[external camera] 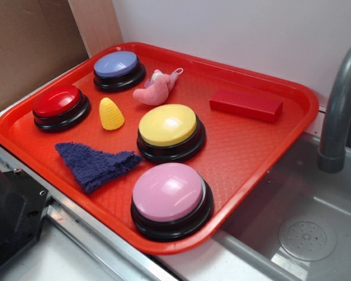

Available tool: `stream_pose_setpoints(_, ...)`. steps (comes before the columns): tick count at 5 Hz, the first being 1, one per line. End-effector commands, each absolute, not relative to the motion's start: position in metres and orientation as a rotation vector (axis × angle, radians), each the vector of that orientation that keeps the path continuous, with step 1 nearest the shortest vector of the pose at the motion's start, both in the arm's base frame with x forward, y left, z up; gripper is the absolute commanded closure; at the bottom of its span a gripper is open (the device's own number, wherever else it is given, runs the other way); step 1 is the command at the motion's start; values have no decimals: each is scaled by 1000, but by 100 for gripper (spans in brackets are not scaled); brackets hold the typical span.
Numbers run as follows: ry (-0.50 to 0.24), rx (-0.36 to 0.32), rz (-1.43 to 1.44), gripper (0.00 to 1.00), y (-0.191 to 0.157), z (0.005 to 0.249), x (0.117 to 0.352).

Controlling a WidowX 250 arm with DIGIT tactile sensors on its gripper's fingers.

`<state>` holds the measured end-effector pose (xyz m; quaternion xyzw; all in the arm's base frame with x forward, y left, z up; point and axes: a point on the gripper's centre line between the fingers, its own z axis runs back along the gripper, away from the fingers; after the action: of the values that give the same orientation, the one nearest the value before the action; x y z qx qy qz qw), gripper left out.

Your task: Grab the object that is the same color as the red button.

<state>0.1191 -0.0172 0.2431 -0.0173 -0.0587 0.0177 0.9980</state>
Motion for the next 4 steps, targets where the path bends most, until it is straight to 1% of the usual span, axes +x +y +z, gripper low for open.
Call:
stream_pose_setpoints(1, -118, -35, 35, 0, -17, 243, 119)
stream_pose_setpoints(2, -242, 40, -216, 0, -12, 245, 169)
stream_pose_setpoints(3, -286, 66, -469, 0, -12, 247, 216)
stream_pose_setpoints(4, -304, 81, -716, 0, -39, 235, 259)
